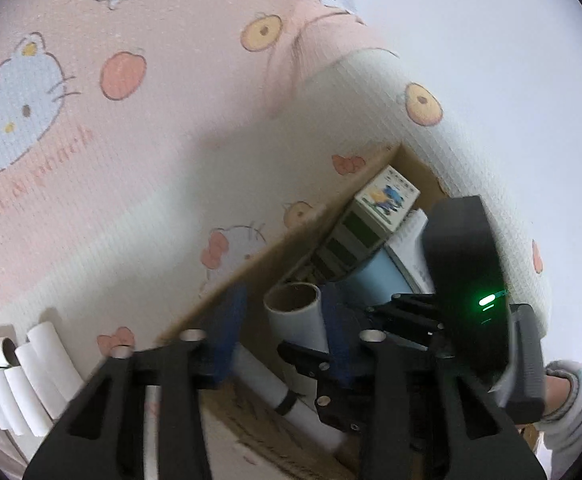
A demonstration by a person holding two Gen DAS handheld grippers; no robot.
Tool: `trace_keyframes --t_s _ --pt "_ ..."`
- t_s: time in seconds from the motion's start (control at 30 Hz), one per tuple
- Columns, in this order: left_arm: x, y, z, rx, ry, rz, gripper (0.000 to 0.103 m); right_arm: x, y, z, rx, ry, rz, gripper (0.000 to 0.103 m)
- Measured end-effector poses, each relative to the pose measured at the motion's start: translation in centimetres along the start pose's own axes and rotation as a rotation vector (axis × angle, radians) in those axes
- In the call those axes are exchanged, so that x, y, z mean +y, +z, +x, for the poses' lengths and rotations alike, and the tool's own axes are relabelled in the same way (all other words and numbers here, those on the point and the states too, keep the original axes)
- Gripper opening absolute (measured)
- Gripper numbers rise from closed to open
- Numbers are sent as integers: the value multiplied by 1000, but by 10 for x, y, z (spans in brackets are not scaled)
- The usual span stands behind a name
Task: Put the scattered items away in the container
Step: 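Lower the tube upright into the box and open both grippers, then withdraw both grippers from the box back to the row of tubes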
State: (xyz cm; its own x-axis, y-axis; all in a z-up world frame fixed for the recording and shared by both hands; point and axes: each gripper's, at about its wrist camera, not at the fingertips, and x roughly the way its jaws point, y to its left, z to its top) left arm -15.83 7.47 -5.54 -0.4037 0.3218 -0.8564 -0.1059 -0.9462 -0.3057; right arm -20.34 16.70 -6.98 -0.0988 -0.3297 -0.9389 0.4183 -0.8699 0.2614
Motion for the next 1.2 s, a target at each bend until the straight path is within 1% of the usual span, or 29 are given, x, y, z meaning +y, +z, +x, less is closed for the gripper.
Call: trace_keyframes --t_s 0.03,0.1,0.13,0.2,0.33,0.43,0.57,0.6,0.67,0.73,0.87,0.97,1.07,1.17,1.2 --pt "3 0 0 0 16 -4 21 2 0 4 11 -21 -9 40" --pt "9 0 1 -2 8 -20 14 7 4 18 57 -64 -27 40" --pt "12 0 0 -1 5 -24 13 8 6 24 77 -72 -28 40" --pt "17 -2 0 -2 -11 -36 13 9 8 34 121 -78 -30 40" --pt "23 -4 0 1 -35 -56 13 13 12 53 172 -107 -40 40" --pt "28 -5 -3 17 -50 -62 13 13 14 66 208 -123 -37 40" --pt "33 -8 -7 13 -60 -58 13 11 15 78 222 -131 -28 40" --pt "33 -9 -8 10 -57 -52 13 10 15 81 230 -128 -21 40" --pt "32 -9 -8 11 -55 -43 13 10 13 83 245 -83 1 40" --pt "32 -9 -7 19 -65 -41 13 11 12 83 255 -62 16 41" --pt "32 -11 -9 10 -67 -43 13 12 13 77 231 -74 31 41" --pt "28 -12 -11 -8 -43 -25 15 19 11 56 174 -115 30 41" --pt "24 -14 -15 -30 -25 2 18 36 4 24 105 -204 -7 41" --pt "17 -16 -17 -46 -10 21 26 51 -6 2 55 -275 -38 41" --pt "14 -16 -18 -53 -5 33 30 58 -10 -8 31 -308 -52 42"
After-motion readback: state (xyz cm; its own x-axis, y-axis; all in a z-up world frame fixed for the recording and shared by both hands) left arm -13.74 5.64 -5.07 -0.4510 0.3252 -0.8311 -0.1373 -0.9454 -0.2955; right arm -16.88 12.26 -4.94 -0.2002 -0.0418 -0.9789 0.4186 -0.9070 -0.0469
